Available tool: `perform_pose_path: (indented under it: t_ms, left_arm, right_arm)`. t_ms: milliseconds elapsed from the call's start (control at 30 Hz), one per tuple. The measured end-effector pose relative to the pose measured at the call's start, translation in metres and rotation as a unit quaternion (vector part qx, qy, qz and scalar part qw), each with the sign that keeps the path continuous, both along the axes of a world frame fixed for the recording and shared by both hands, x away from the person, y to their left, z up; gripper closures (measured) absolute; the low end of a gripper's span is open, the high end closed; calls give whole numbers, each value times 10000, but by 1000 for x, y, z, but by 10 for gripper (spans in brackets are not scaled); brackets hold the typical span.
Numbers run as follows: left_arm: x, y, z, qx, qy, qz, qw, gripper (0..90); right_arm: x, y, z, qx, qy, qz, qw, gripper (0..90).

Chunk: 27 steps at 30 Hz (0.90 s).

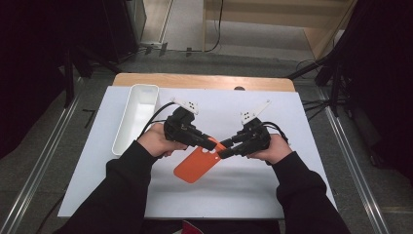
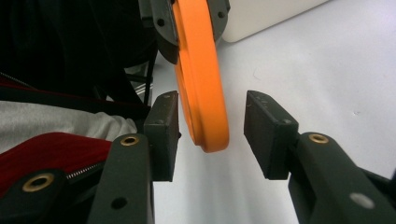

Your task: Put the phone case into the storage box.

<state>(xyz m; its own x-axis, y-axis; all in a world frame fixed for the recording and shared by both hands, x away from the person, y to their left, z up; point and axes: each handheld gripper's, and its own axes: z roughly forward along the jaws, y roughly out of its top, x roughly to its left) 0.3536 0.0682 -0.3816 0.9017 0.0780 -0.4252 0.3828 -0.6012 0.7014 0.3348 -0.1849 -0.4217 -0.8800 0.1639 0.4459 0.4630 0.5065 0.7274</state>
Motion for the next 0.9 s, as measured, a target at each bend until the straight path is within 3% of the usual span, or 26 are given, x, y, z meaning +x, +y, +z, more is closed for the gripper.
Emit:
perform_pose_path:
  t_ms: [200,667,900]
  left_arm:
    - [-1,0,0,-35,-102,-10,9999,761]
    - [-2,-1,-1,-31,-121,-113,9999,761]
    - [-3,-1,-1,-117,-178,-165,9996,760]
  right_arm:
    - [0,-1,0,78,30,44,10000,606]
    - [0,-1,-2,122,78,159,9998,690]
    - [-1,-2,-2,187,-76,275,9994,724]
